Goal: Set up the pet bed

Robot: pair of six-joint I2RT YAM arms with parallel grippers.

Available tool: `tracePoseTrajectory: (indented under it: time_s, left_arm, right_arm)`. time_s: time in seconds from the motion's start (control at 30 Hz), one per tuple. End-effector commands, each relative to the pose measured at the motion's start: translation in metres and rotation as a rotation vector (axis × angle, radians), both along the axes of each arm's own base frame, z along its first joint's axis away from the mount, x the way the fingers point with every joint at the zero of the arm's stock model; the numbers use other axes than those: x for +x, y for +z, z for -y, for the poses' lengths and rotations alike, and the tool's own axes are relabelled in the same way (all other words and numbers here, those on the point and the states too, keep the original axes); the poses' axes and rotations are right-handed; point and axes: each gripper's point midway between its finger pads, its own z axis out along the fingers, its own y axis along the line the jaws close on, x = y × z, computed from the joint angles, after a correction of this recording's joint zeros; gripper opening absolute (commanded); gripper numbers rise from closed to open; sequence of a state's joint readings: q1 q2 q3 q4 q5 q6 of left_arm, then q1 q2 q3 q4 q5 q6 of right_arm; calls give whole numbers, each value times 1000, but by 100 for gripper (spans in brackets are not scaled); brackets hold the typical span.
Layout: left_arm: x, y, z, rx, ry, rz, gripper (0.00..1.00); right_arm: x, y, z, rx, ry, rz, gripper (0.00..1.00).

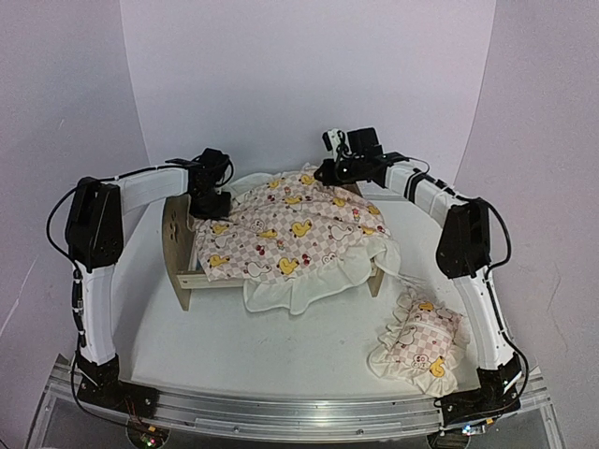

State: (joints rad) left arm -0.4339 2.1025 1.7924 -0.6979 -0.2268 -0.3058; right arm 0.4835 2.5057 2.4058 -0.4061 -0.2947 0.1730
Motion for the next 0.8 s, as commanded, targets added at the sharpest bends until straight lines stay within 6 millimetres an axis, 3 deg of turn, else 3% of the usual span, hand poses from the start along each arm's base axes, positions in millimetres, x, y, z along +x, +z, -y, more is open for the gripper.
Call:
tracePoseTrajectory:
  time_s: [0.0, 0.17, 0.33, 0.43, 0.5, 0.57, 0.6, 0.67, 0.77]
  left_arm:
    - [-3, 100, 14, -120, -104, 174, 0]
    - [-45, 225, 20, -216, -285, 412, 0]
    - [-121, 331, 22, -295, -486, 646, 0]
    - [-171, 376, 18, -347, -578, 774, 0]
    - [-197, 403, 10, -374, -598, 859, 0]
    - [-212, 424, 1, -396, -587, 920, 0]
    - [-214, 435, -4, -408, -560, 950, 0]
    - [-200, 436, -11, -397, -479, 955, 0]
    - [-164, 425, -21, -326, -339, 930, 0]
  right_arm:
    - [-54, 201, 18, 173, 22, 275, 0]
    - [-124, 266, 35, 224, 103, 335, 0]
    - [-213, 317, 41, 263, 228, 419, 0]
    - [-282, 349, 46, 285, 297, 539, 0]
    - [-310, 361, 51, 334, 312, 587, 0]
    - [-322, 372, 59, 394, 299, 609, 0]
    - [-318, 375, 65, 428, 250, 624, 0]
    - [-301, 371, 67, 435, 168, 628, 0]
    - [-260, 356, 66, 393, 20, 612, 0]
